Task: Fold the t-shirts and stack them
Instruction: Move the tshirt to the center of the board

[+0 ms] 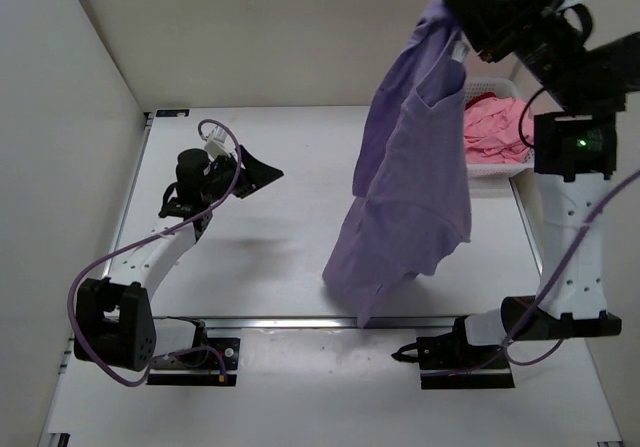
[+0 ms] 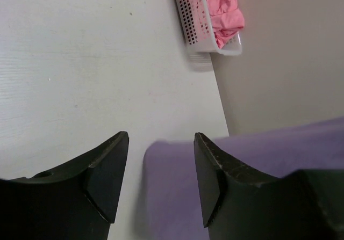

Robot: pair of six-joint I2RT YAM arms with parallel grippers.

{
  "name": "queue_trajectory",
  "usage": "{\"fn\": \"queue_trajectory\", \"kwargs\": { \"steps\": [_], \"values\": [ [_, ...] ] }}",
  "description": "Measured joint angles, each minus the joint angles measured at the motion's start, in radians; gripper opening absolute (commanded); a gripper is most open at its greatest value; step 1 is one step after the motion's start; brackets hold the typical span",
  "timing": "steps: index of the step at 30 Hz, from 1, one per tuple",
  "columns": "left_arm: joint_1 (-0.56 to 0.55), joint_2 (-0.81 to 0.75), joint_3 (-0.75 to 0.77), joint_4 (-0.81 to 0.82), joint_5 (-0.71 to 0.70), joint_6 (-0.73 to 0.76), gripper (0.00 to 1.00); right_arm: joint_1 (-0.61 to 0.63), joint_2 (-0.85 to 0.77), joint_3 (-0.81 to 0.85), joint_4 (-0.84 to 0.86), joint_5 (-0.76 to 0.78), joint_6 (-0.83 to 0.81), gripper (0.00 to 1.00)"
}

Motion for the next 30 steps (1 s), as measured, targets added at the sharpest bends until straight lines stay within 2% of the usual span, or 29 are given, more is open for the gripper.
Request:
{"fn": "queue_trajectory", "kwargs": {
  "steps": [4,10,12,15,18,21,24,27,30],
  "values": [
    [0.032,0.000,-0.013,0.037,0.019,-0.049,0.63,0.025,0.082,-0.115,0.048,-0.108,0.062,0.00],
    [0.052,0.003,-0.019,0.024,0.018,-0.055,0.62,0.113,0.421,-0.034,0.023,-0.185,0.146,0.00],
    [0.053,0.003,-0.014,0.001,0.017,-0.044,0.61,0.139,0.480,-0.010,-0.021,-0.188,0.158,0.01],
    [0.058,0.005,0.005,-0.037,0.016,-0.027,0.61,0.164,0.485,0.020,-0.064,-0.187,0.158,0.00],
    [0.072,0.005,0.034,-0.060,0.014,-0.017,0.61,0.168,0.413,0.034,-0.067,-0.188,0.147,0.00],
    [0.090,0.005,0.069,-0.078,0.013,-0.006,0.60,0.155,0.261,-0.013,-0.066,-0.179,0.115,0.01],
    [0.110,0.006,0.119,-0.101,0.006,0.006,0.60,0.137,0.009,-0.250,-0.001,-0.151,0.079,0.00],
    [0.112,0.007,0.173,-0.137,-0.019,0.033,0.61,0.119,-0.172,-0.496,0.050,-0.148,0.062,0.01],
    [0.050,0.007,0.195,-0.175,-0.078,0.082,0.66,0.115,-0.272,-0.702,0.072,-0.115,0.028,0.00]
  ]
}}
